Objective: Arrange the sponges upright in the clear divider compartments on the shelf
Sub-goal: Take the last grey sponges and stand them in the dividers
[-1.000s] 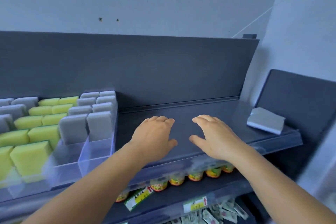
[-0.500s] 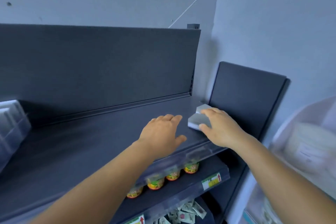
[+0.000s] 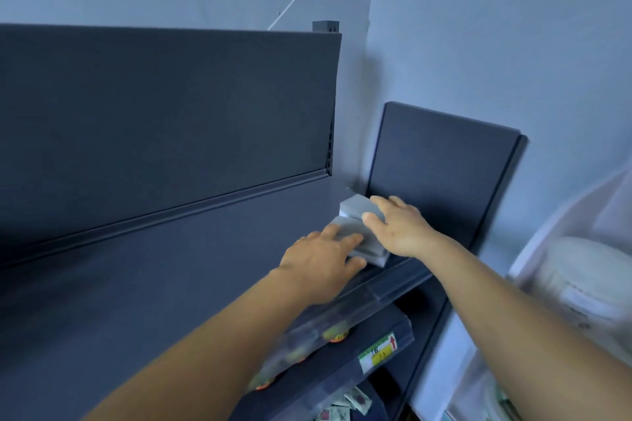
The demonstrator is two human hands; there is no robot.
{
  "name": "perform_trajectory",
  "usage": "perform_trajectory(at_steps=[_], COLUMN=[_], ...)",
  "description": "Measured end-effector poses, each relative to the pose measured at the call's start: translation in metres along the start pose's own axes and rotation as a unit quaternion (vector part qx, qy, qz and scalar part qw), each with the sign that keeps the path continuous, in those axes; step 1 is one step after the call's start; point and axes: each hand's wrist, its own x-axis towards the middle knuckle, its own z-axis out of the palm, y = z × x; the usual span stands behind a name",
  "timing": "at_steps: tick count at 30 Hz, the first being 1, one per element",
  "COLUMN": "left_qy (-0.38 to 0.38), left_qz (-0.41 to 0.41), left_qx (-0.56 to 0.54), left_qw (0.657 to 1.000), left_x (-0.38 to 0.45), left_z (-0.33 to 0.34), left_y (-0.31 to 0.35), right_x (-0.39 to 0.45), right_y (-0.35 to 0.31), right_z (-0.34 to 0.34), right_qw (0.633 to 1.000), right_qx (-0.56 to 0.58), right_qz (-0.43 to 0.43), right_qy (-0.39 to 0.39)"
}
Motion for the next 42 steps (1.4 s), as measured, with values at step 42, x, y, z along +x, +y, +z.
perform_trajectory(at_steps=[42], left_qy=[0.342], left_qz=[-0.251], left_qx=[-0.168], left_qw=[0.890], left_x=[-0.289], left_z=[-0.089], left_y=[-0.137], right_x=[-0.147], right_y=[-0.238], right_z=[0.042], right_qw=[0.886], right_qx=[0.298], right_qz=[-0.356], right_qy=[0.017])
